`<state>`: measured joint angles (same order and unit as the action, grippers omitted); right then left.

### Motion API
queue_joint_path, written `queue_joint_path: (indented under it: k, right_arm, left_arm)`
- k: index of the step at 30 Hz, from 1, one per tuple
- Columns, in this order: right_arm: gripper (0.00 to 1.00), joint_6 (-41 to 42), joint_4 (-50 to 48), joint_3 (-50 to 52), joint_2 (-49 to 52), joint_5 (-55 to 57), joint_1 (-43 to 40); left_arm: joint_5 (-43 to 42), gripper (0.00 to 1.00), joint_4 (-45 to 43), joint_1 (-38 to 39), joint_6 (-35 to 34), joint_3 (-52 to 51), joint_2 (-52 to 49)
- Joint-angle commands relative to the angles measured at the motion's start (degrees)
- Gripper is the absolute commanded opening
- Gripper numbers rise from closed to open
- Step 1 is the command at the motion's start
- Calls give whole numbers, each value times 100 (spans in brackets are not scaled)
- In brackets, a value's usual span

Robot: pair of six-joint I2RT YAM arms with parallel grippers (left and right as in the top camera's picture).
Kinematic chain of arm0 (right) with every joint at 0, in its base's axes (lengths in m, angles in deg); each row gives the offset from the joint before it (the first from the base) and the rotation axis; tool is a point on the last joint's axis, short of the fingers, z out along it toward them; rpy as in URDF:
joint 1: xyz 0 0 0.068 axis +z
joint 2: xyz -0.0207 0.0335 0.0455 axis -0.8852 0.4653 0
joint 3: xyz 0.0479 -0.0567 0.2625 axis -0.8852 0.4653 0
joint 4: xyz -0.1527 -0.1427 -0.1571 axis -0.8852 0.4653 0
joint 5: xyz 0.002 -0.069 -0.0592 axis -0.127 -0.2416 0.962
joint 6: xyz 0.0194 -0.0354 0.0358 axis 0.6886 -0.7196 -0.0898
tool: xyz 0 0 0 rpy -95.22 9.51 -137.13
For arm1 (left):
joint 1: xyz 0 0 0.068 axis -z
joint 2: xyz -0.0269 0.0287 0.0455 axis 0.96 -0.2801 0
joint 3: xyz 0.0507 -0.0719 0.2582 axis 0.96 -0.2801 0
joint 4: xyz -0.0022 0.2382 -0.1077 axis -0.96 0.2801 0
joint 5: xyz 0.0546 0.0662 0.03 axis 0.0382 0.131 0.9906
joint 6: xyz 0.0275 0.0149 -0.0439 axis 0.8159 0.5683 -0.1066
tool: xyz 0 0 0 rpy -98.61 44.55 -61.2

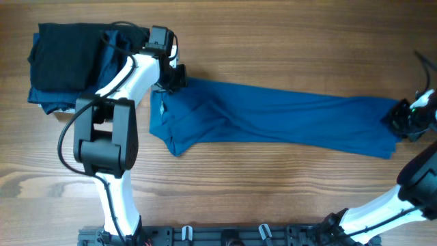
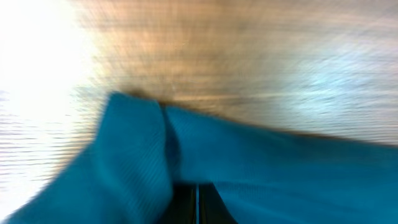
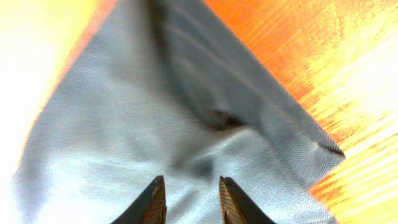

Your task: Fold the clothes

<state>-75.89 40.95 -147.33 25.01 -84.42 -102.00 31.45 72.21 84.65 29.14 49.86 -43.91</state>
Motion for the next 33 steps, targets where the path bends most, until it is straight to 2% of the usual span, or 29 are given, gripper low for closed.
queue_joint_path:
  k: [1, 3, 9, 15, 22, 26, 33]
  right_arm:
    - [29, -444, 240, -420, -872, -782, 420]
    - [26, -634, 348, -420, -1036, -1075, 748]
    - [5, -857, 127, -168, -933, -968, 1961]
    - [4, -684, -743, 595, -634, -828, 2664]
    - [4, -654, -1683, 1611, -348, -1180, 2870]
    - [4, -651, -1777, 2100, -243, -1167, 2879]
    - [4, 96, -1480, 2540, -243, 964, 2811]
  left_arm:
    - [-61, 4, -39, 105, -50, 428, 942]
    - [-153, 4, -4, 195, -203, 428, 1104]
    - [-1014, 4, 74, 531, -293, 374, 809]
    - [-1019, 4, -144, 774, -341, 374, 20]
    - [-1014, 4, -258, 750, -374, 374, -651]
    - [-929, 4, -334, 745, -378, 374, -809]
    - [-175, 4, -306, 726, -372, 374, -839]
